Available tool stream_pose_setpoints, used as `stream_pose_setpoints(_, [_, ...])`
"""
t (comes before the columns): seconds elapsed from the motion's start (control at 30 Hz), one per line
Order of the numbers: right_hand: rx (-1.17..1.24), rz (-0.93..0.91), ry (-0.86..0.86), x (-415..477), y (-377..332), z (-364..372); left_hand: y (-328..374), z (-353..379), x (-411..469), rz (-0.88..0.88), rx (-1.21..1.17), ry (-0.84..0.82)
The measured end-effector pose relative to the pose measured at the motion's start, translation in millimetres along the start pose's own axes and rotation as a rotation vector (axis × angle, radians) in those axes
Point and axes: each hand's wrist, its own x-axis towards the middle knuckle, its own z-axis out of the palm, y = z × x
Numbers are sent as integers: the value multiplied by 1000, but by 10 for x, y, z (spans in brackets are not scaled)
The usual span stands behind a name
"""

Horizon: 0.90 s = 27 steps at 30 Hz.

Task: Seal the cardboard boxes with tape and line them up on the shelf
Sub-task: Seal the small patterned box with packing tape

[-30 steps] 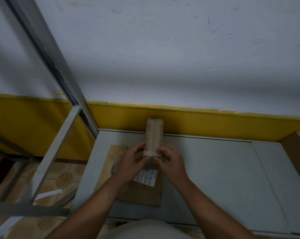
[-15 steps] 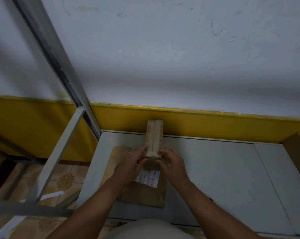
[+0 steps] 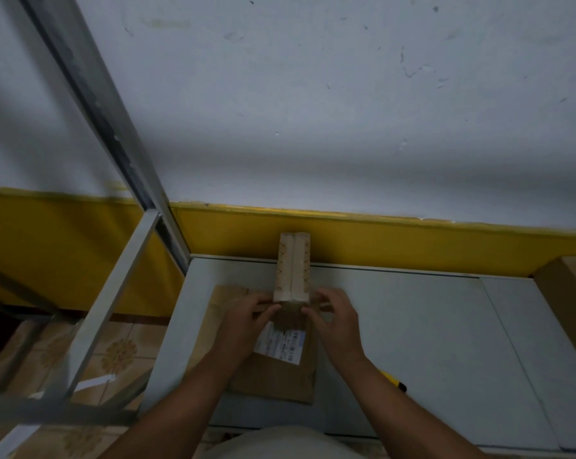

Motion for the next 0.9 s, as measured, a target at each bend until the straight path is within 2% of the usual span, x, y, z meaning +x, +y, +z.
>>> stream_pose_setpoints(0.17, [-104, 47, -109, -18, 79, -25, -154, -9, 33, 89, 139, 0])
stream_pose_setpoints(0.33, [-189, 14, -230, 22, 148, -52, -148, -17, 75, 181, 270, -32])
stream_pose_setpoints(0.67, [-124, 111, -191, 20, 119, -129, 96, -176, 144, 59, 130, -231])
stream_pose_setpoints(0.77, [-119, 143, -254, -17, 85, -176, 88, -178, 158, 122, 138, -185])
stream_pose_setpoints(0.9, [-106, 147, -319, -62, 53, -196, 87, -197, 162, 107, 120, -122])
